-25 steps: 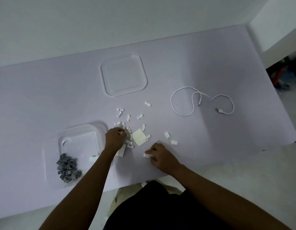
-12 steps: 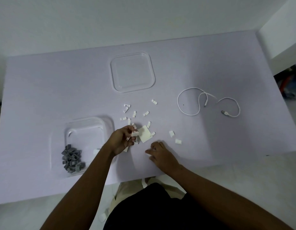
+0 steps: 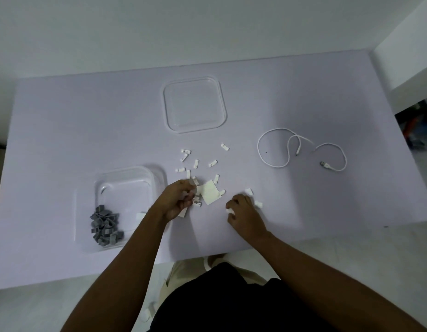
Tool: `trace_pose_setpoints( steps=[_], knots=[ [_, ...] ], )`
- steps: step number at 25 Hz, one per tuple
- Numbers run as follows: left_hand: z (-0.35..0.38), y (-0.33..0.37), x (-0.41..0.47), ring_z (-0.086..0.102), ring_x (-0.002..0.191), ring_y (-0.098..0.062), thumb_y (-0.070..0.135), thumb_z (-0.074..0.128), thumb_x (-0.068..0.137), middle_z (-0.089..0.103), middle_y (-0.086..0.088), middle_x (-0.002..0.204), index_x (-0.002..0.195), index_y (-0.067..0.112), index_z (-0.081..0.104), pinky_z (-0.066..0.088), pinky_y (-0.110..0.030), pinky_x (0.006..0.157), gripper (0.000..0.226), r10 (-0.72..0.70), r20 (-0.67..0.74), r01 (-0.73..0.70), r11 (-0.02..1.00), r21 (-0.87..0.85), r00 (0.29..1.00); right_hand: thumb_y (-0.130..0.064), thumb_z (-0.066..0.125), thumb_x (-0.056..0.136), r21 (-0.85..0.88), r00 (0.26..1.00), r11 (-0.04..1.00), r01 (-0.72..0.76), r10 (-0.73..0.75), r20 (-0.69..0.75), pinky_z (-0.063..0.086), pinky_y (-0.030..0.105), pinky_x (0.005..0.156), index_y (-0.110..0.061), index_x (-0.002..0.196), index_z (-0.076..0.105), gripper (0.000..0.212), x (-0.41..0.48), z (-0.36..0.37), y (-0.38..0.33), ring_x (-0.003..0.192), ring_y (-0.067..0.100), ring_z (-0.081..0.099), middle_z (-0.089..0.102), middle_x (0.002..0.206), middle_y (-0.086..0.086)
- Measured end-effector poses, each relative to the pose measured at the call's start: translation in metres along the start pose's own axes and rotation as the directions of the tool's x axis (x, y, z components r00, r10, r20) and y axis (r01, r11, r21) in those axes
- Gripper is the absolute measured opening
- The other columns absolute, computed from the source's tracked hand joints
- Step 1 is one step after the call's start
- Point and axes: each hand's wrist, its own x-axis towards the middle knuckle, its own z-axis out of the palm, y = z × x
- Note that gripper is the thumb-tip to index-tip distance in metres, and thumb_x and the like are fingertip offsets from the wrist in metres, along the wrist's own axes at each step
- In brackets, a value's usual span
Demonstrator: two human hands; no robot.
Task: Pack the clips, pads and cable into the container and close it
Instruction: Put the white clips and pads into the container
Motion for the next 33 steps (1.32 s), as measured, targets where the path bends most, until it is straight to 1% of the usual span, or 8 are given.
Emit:
trace_pose_setpoints(
  steps=[4,8,12,15,22,27,31,33],
  knots=[
    [-0.019,-0.018,0.012,0.047,0.049,-0.019,-0.001,0.076,0.077,0.053,-0.010,0.059,0.068,0.008,0.056,0.040,-0.024,0.043,0.023,0.149,-0.254,-0.014,0.886,0.464,0.956,-0.011,0.078,0.078,-0.081,0.999,0.996,-0.042,0.039,-0.037,0.050,0.040,0.100,-0.014,0.109,0.071,0.032,-0.006,0.003,0.005,0.120,0.031,0.055,0.061,0.122,0.012],
    [-0.021,-0.040,0.015,0.055,0.053,-0.015,0.042,0.082,0.074,0.059,-0.002,0.057,0.061,0.010,0.061,0.046,-0.027,0.056,0.041,0.380,-0.229,-0.032,0.570,0.821,0.896,-0.002,0.076,0.078,-0.026,1.000,0.999,-0.022,0.022,0.009,0.055,0.036,0.092,-0.009,0.106,0.071,0.029,-0.003,0.007,0.003,0.109,0.027,0.060,0.062,0.113,0.012],
    [-0.003,-0.054,0.019,0.045,0.044,-0.010,0.063,0.068,0.078,0.045,0.003,0.043,0.049,0.012,0.047,0.033,-0.024,0.053,0.062,0.412,-0.208,-0.005,0.458,0.889,0.887,-0.005,0.076,0.069,-0.071,1.000,0.997,-0.028,0.029,0.002,0.055,0.036,0.082,-0.008,0.094,0.070,0.026,0.005,0.003,-0.002,0.095,0.026,0.058,0.062,0.100,0.011],
    [0.006,-0.062,0.022,0.058,0.066,-0.017,0.046,0.064,0.088,0.056,0.000,0.063,0.071,0.007,0.062,0.036,-0.025,0.063,0.043,0.392,-0.222,0.047,0.409,0.911,0.893,-0.009,0.070,0.069,-0.073,0.998,0.996,-0.049,0.046,-0.031,0.047,0.033,0.081,-0.008,0.092,0.065,0.024,0.012,0.003,-0.004,0.093,0.026,0.054,0.061,0.097,0.010],
    [0.008,-0.063,0.015,0.054,0.066,-0.021,0.029,0.050,0.095,0.052,0.001,0.062,0.070,0.010,0.056,0.037,-0.027,0.061,0.032,0.353,-0.149,-0.017,0.427,0.904,0.924,-0.007,0.071,0.071,-0.152,0.993,0.987,0.041,-0.058,-0.105,0.051,0.037,0.083,-0.007,0.097,0.066,0.027,0.011,0.006,0.005,0.095,0.029,0.059,0.063,0.099,0.011],
    [0.013,-0.055,0.006,0.039,0.040,-0.017,0.015,0.049,0.089,0.046,-0.005,0.055,0.073,0.006,0.063,0.029,-0.019,0.040,0.023,0.092,-0.133,0.006,0.804,0.595,0.987,-0.004,0.074,0.066,-0.136,0.991,0.990,0.040,-0.057,-0.117,0.056,0.039,0.076,-0.006,0.095,0.066,0.030,0.025,0.000,0.008,0.091,0.031,0.061,0.066,0.093,0.012],
    [0.012,-0.047,0.005,0.032,0.040,-0.013,0.020,0.046,0.098,0.040,-0.005,0.057,0.079,0.006,0.065,0.026,-0.018,0.042,0.030,0.080,-0.054,-0.039,0.845,0.534,0.995,-0.004,0.072,0.075,0.297,0.970,0.925,-0.235,0.245,0.006,0.052,0.032,0.072,-0.006,0.091,0.069,0.017,0.044,-0.014,0.006,0.081,0.022,0.062,0.067,0.090,0.009],
    [0.014,-0.042,0.008,0.033,0.041,-0.014,0.025,0.048,0.098,0.041,-0.005,0.058,0.082,0.007,0.066,0.026,-0.018,0.042,0.030,0.085,-0.017,-0.059,0.813,0.579,0.996,-0.004,0.070,0.082,0.694,0.885,0.588,-0.415,0.438,0.158,0.056,0.032,0.065,-0.006,0.089,0.070,0.007,0.048,-0.030,0.000,0.073,0.020,0.063,0.068,0.083,0.009]
  ],
)
